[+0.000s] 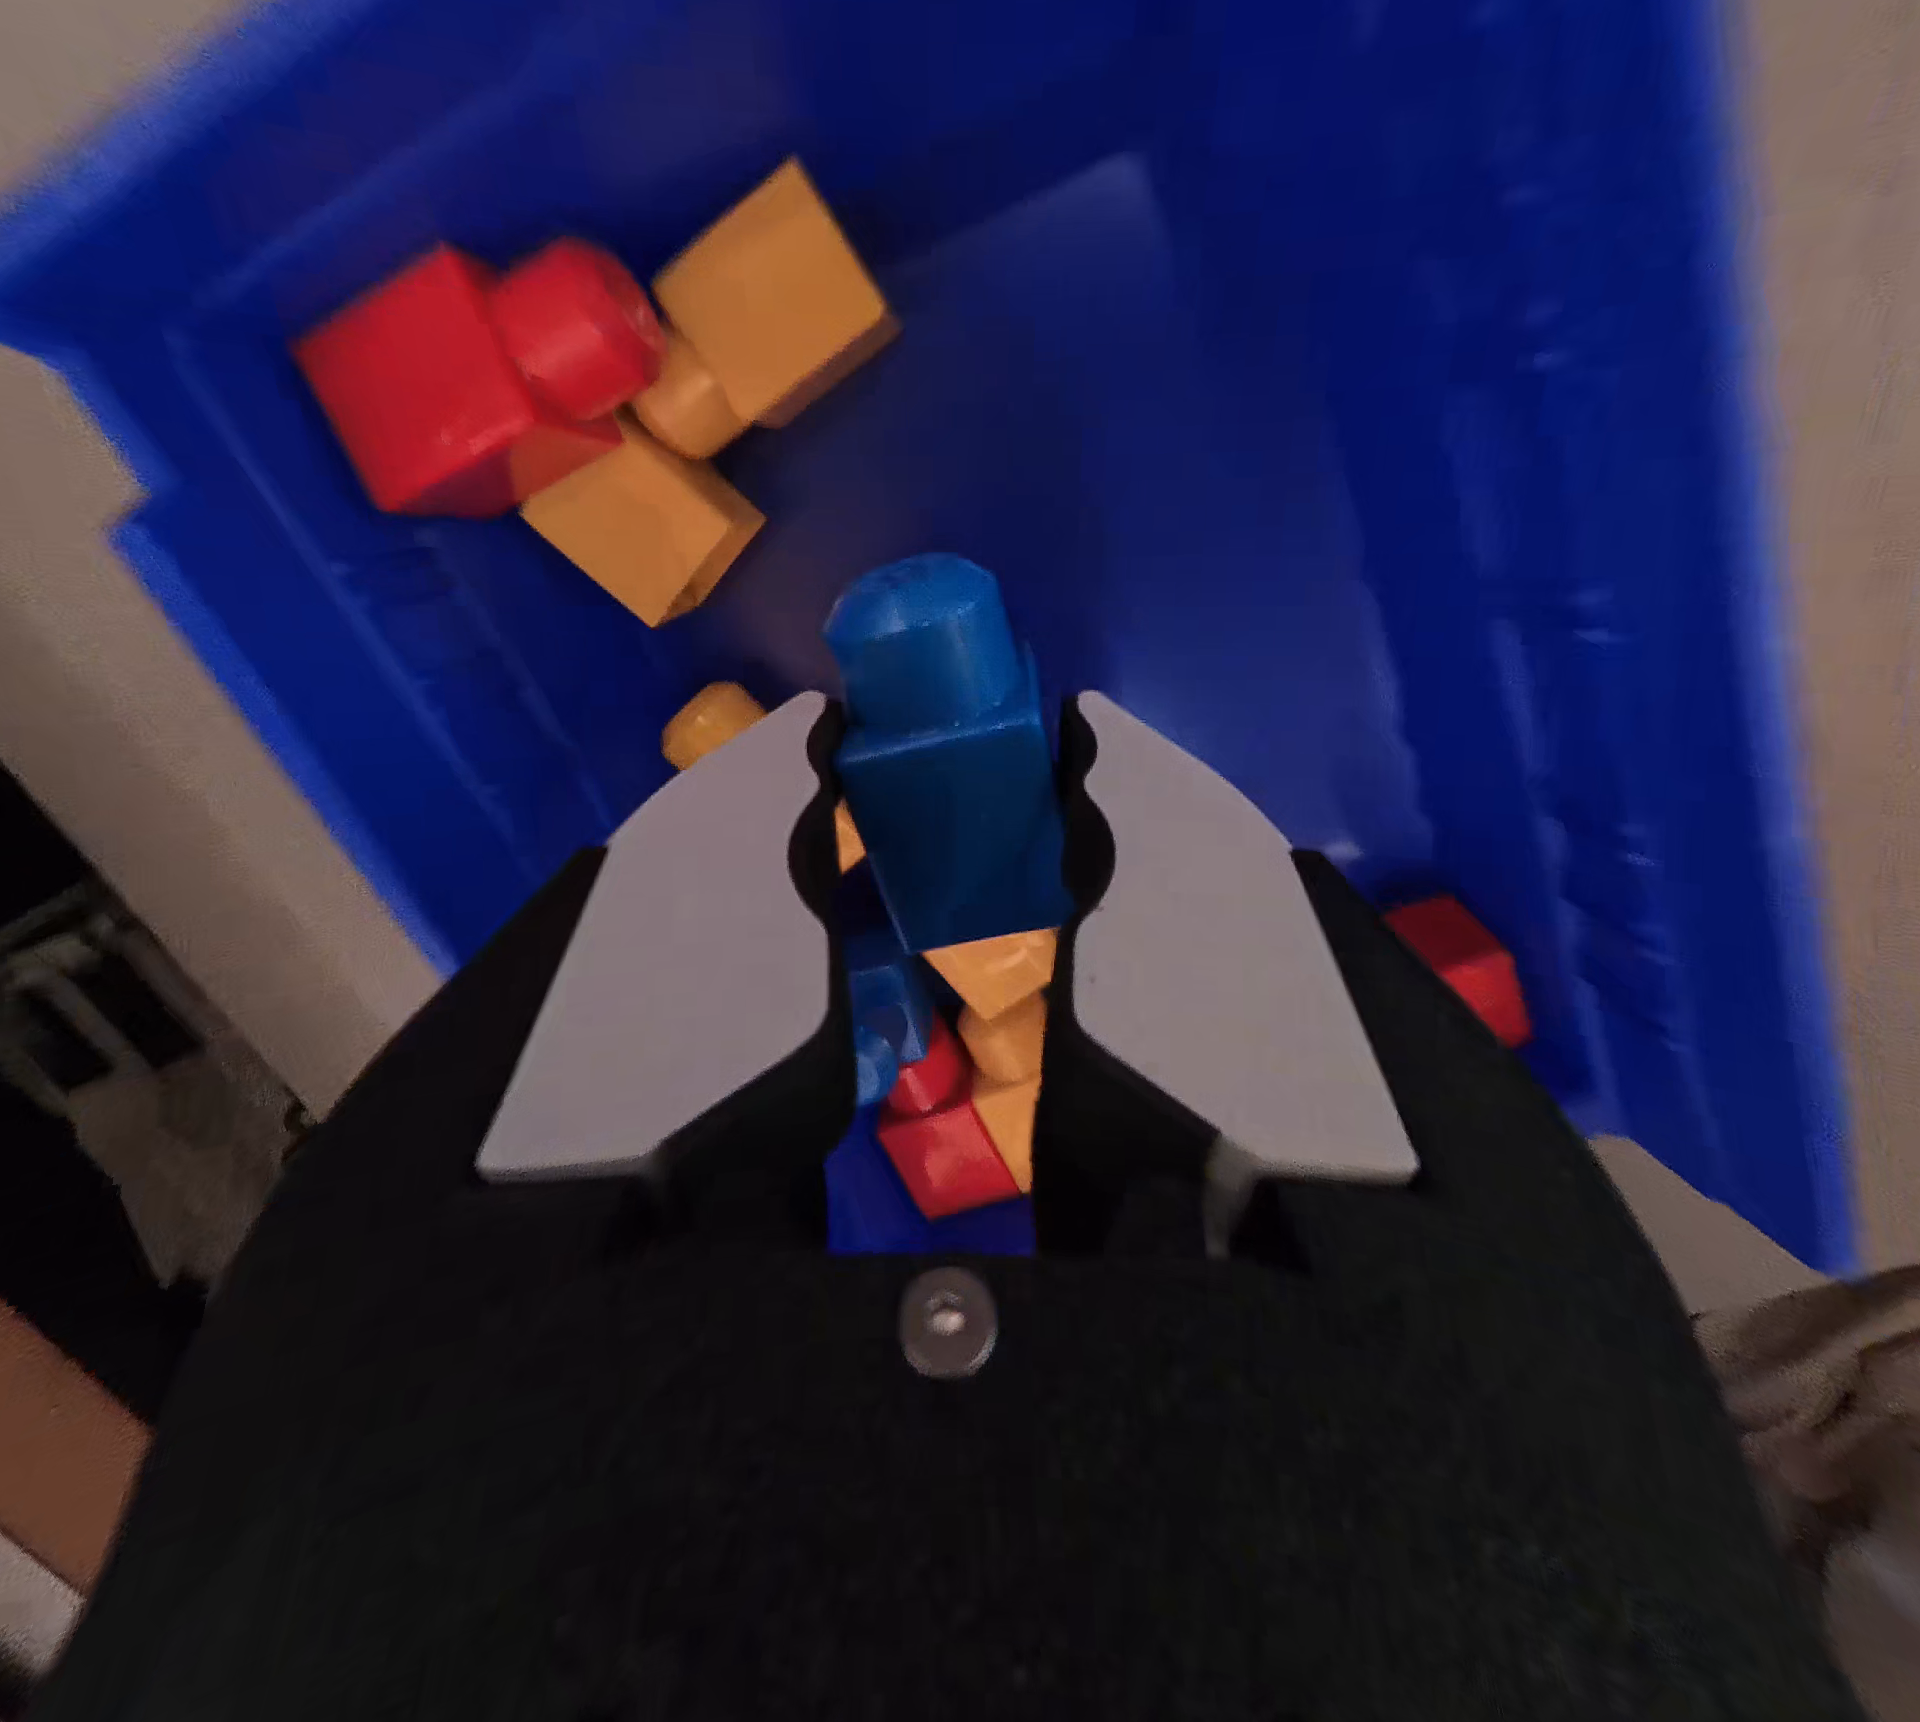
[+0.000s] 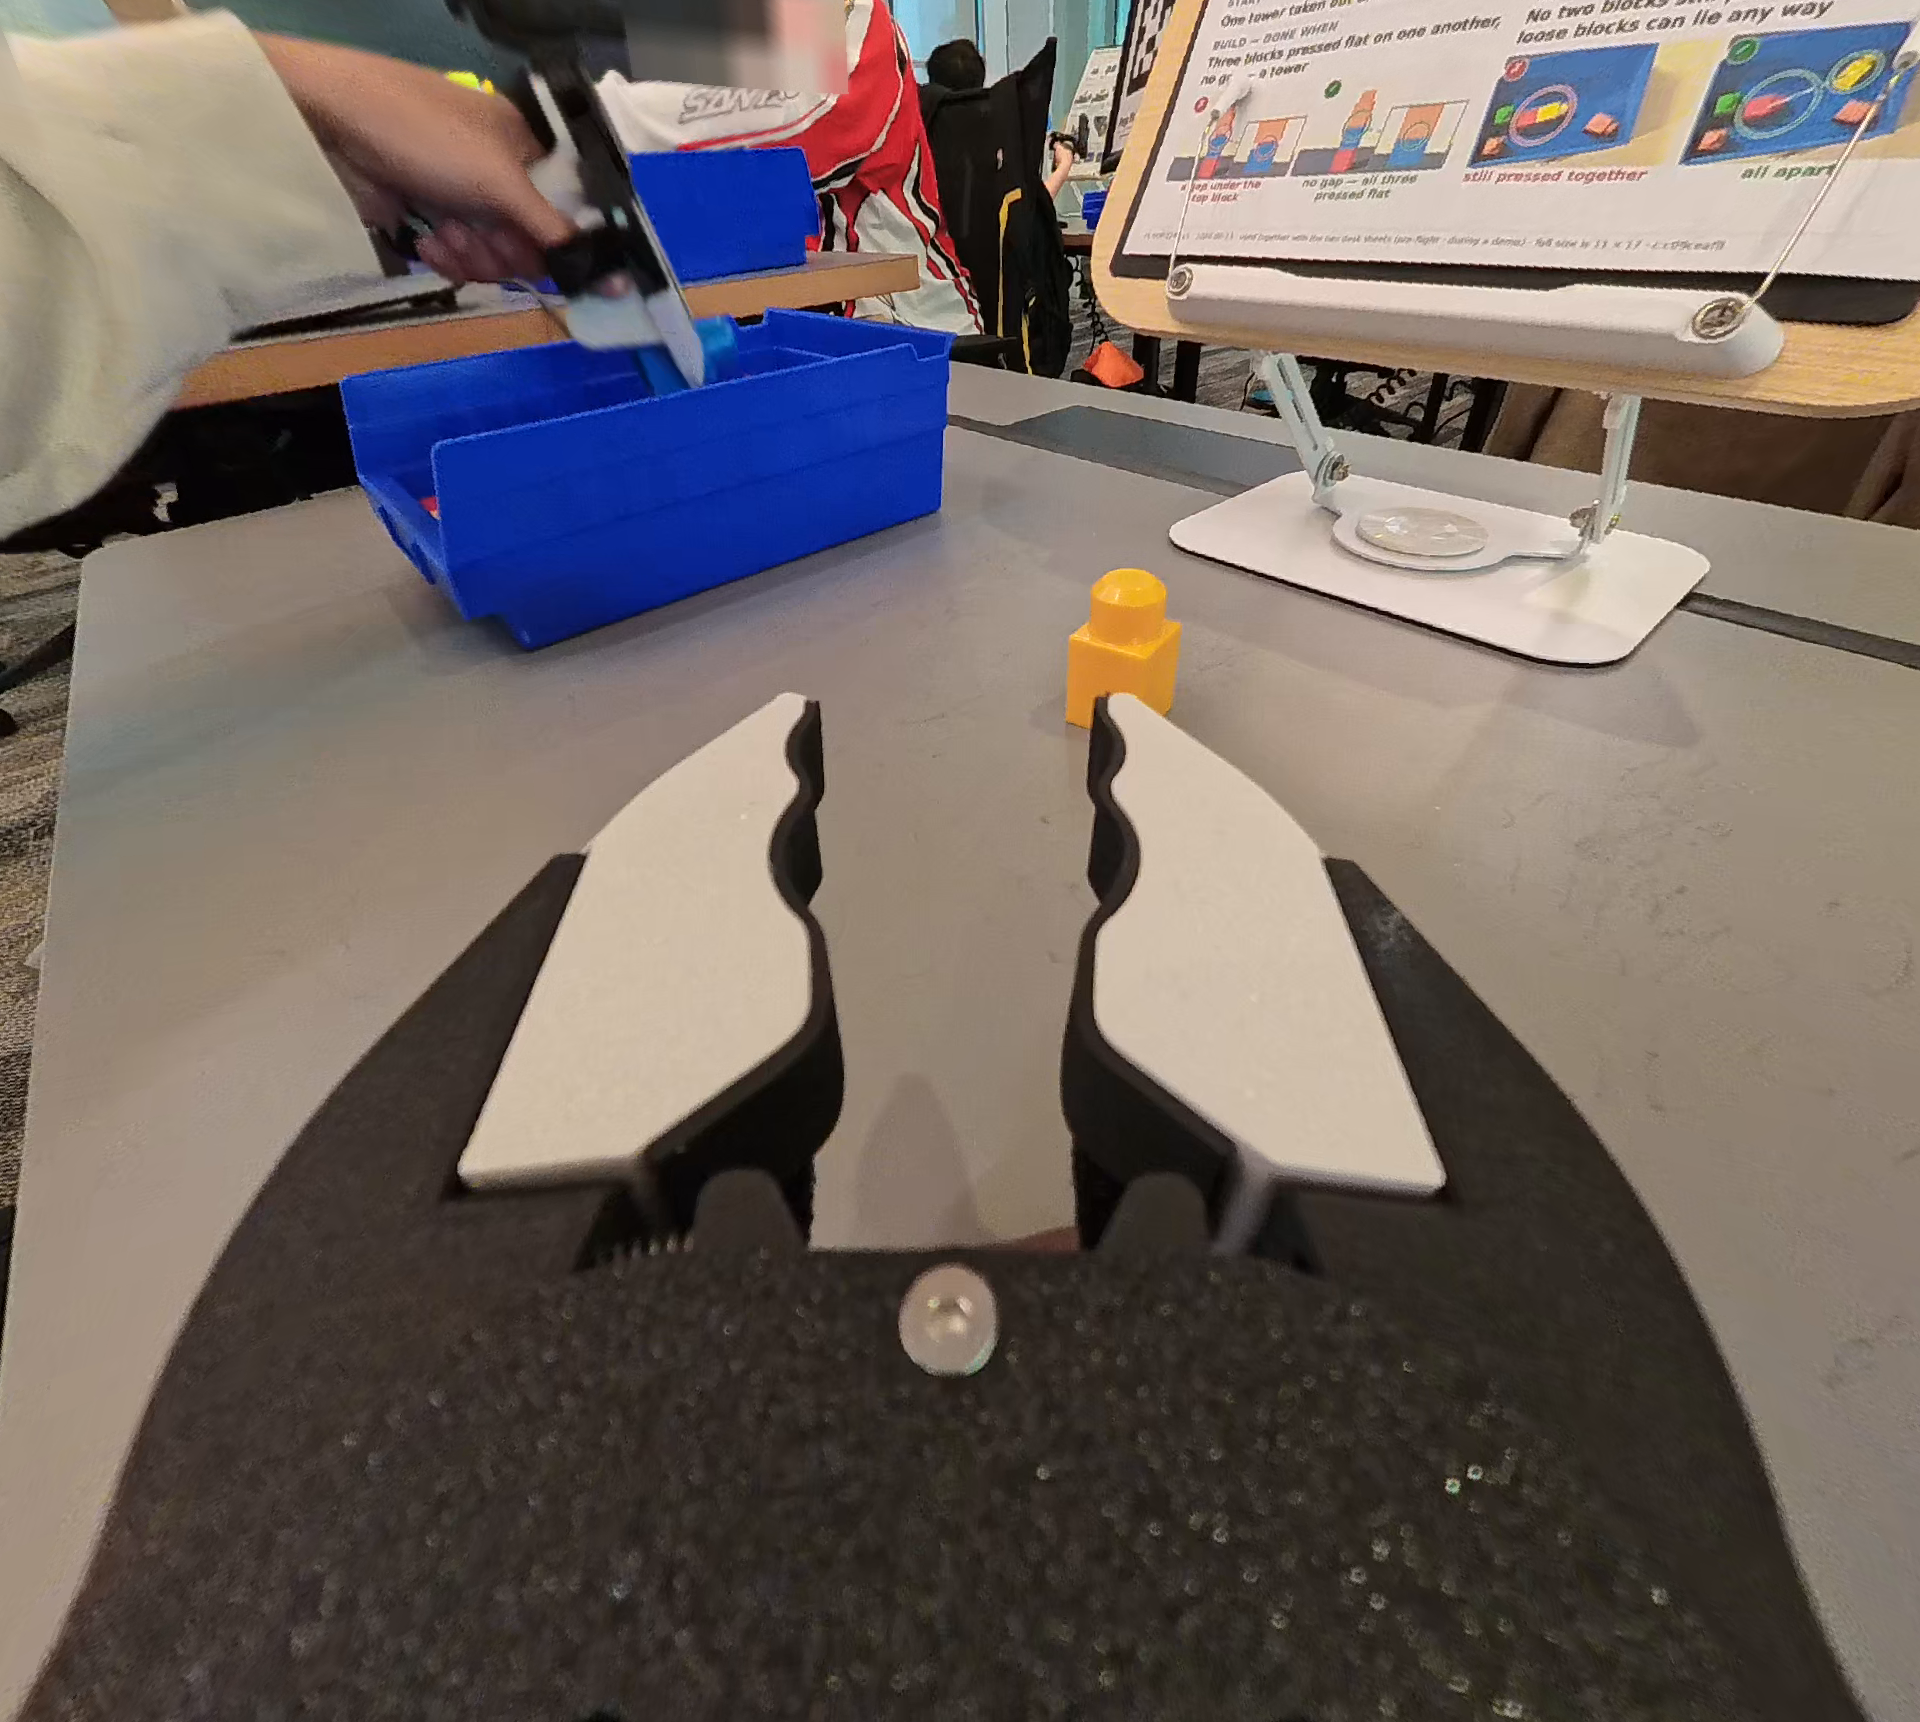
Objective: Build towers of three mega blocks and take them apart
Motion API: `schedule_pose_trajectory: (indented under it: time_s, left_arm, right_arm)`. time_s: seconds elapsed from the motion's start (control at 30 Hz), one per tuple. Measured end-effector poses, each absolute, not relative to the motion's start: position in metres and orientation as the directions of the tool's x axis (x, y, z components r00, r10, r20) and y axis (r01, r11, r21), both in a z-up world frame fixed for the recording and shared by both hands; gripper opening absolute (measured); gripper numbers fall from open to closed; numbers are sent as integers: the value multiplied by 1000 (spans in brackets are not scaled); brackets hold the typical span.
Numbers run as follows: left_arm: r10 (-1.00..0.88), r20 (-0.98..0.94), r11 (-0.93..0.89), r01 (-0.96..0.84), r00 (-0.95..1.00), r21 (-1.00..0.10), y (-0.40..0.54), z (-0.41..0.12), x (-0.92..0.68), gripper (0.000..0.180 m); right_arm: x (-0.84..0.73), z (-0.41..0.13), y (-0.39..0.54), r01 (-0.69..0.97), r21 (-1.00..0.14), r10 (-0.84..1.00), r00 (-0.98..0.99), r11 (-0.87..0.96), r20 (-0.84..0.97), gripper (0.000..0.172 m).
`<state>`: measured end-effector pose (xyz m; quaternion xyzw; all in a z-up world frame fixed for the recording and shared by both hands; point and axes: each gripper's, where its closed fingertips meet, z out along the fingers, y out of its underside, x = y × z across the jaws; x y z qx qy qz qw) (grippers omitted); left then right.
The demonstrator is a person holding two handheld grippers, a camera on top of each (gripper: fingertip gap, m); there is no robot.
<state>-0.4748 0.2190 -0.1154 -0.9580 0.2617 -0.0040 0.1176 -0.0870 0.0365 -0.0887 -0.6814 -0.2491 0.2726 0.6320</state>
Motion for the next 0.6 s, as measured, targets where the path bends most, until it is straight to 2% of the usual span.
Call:
schedule_pose_trajectory:
  time_s: [0.1, 0.2, 0.4, 0.6]
  left_arm:
    - [-567, -49, -754, -542, 822, -371, 212, -62, -441, 40]
    - [-680, -74, -632, -635, 729, -446, 191, -24, -391, 39]
    - [-877, -149, -377, -847, 456, -375, 135, -23, -280, 40]
    - [-962, -142, -198, -956, 232, -216, 112, -101, -207, 40]
  right_arm:
    - [-87, -89, 36, -3, -997, 684, 728, -75, -54, 49]
    - [-86, -88, 36, 0, -998, 679, 733, -65, -44, 49]
    - [-84, -85, 36, -9, -999, 671, 740, -49, -39, 48]
    - [-82, -82, 35, -26, -999, 674, 737, -44, -49, 48]
